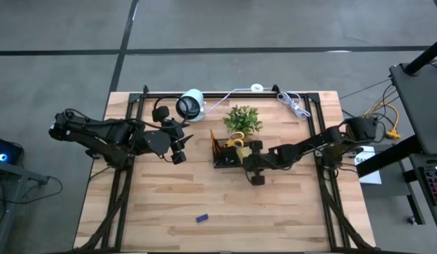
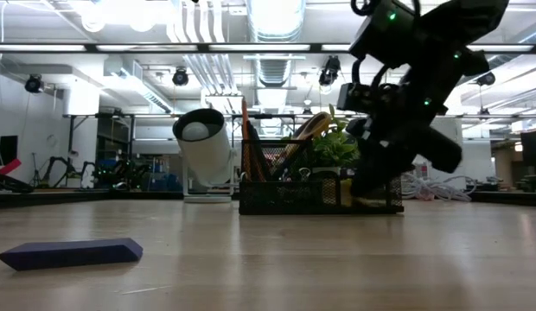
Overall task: Pick and place office supplies into organizer
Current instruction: Put the yellow sticky notes into the black desk organizer, then put the blue eraser into the black desk organizer
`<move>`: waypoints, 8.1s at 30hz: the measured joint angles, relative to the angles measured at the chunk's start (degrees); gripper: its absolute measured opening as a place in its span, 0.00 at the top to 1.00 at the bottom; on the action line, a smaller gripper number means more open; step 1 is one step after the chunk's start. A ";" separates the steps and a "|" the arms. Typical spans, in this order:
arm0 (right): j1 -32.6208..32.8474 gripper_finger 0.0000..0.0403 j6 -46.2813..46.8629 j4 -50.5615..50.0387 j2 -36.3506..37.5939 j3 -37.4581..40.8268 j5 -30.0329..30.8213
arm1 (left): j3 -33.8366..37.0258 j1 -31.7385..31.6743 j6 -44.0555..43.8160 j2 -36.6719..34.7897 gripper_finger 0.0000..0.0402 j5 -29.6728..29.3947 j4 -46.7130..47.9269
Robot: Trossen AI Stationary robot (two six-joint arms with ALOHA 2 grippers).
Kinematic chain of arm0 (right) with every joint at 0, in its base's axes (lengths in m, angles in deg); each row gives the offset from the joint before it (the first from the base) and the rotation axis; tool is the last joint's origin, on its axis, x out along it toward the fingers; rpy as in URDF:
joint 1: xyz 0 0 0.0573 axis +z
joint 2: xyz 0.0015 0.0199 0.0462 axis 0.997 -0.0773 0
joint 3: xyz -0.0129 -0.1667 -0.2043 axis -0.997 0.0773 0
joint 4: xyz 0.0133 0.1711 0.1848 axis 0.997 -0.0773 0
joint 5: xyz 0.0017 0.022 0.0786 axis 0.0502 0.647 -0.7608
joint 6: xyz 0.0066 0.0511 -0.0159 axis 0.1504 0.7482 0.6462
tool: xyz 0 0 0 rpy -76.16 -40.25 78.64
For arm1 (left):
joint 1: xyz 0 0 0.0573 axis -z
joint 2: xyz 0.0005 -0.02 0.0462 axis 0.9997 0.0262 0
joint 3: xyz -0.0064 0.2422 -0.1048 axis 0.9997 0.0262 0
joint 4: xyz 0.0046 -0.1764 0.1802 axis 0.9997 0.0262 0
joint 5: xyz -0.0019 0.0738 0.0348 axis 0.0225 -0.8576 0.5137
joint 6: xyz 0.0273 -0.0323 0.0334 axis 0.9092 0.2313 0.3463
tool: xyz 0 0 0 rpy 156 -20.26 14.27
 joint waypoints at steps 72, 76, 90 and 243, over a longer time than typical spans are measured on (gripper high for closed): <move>0.72 0.98 23.17 3.69 76.81 31.06 4.21 | 0.13 0.51 -10.38 18.52 0.41 47.24 -10.40; 0.72 0.98 23.25 3.68 76.81 31.06 4.19 | 0.13 1.25 -14.47 21.98 0.41 47.91 -10.38; 0.72 0.98 24.12 3.66 76.81 31.06 4.21 | 0.11 7.32 -34.38 24.85 0.41 44.48 -10.73; 0.69 0.98 16.28 2.37 75.01 31.06 5.64 | -9.77 8.20 -29.73 44.48 0.89 26.53 -5.86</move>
